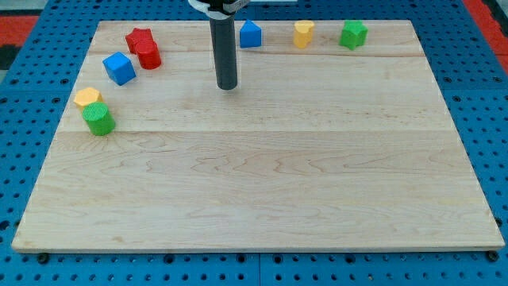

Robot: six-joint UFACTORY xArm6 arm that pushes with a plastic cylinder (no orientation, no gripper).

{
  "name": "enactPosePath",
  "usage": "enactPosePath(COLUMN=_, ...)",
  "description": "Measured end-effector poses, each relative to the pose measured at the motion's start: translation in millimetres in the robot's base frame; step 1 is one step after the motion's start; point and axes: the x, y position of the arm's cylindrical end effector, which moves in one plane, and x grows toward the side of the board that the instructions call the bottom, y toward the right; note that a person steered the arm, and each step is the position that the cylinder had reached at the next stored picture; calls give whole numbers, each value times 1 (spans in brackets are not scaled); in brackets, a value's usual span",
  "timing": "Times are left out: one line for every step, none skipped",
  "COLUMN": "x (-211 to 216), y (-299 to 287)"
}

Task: Move the red circle to the top right of the blue triangle

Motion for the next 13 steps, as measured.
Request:
enactPosePath(x=8, y=0)
enactPosePath(x=11, y=-69)
enactPosePath(x=4, y=-119)
enactPosePath(x=-8, y=-142)
enactPosePath(x=-19, y=-142)
enactPosePath(x=-33, y=-151)
enactPosePath(x=-41, y=-175)
enactPosePath(x=-45, y=-171)
enactPosePath(x=-66, y=-158)
enactPosePath(x=-78, y=-143)
enactPosePath(x=-78, y=-119)
enactPosePath(x=-73, y=-145)
enactPosePath(x=-75, y=-137)
